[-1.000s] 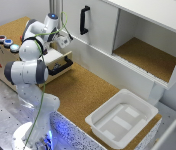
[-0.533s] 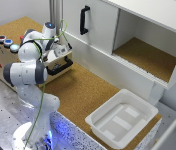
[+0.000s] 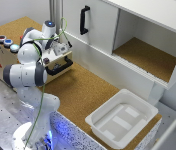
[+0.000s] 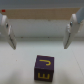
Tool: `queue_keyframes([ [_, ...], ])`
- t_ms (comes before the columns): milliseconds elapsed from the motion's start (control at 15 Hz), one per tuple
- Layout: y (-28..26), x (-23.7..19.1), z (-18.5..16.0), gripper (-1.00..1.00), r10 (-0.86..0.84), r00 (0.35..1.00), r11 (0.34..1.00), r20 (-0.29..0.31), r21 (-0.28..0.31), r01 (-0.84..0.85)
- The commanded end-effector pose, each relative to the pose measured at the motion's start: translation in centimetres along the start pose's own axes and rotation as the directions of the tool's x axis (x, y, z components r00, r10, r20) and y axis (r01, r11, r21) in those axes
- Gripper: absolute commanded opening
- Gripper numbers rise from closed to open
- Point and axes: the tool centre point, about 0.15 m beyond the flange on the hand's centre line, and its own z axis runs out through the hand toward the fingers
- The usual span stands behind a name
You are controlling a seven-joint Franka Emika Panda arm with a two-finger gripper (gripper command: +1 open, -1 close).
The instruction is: Move to the drawer and store the purple object
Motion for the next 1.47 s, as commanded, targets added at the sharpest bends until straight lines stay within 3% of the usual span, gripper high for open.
queue_keyframes([
  [0, 0.2, -0.9, -1.5, 1.0, 0.0, 1.0, 0.999, -0.007, 0.033, 0.0],
  [200, 2.4, -1.2, -4.8, 1.0, 0.115, 0.993, 0.993, 0.013, -0.013, -0.115],
  [267, 3.2, -1.2, -6.3, 1.0, 0.153, 0.987, 0.986, 0.042, -0.073, -0.15],
  [600, 6.7, -2.5, -12.6, 1.0, 0.307, 0.906, 0.93, 0.29, -0.291, -0.222],
  [733, 8.1, -3.5, -13.6, 1.0, 0.389, 0.855, 0.914, 0.344, -0.263, -0.31],
  [800, 9.2, -4.5, -14.4, 1.0, 0.471, 0.817, 0.879, 0.331, -0.255, -0.403],
  [933, 10.4, -6.0, -15.9, 1.0, 0.623, 0.745, 0.78, 0.239, -0.267, -0.566],
  [1000, 10.8, -6.8, -16.3, 1.0, 0.698, 0.694, 0.713, 0.178, -0.255, -0.653],
  [1067, 11.0, -7.6, -16.4, 1.0, 0.76, 0.638, 0.643, 0.124, -0.28, -0.713],
  [1133, 11.2, -8.9, -16.4, 1.0, 0.839, 0.541, 0.531, 0.05, -0.286, -0.798],
  [1200, 11.2, -9.3, -16.5, 1.0, 0.859, 0.511, 0.497, 0.021, -0.274, -0.824],
  [1400, 11.2, -9.3, -16.5, 1.0, 0.859, 0.511, 0.497, 0.021, -0.274, -0.824],
])
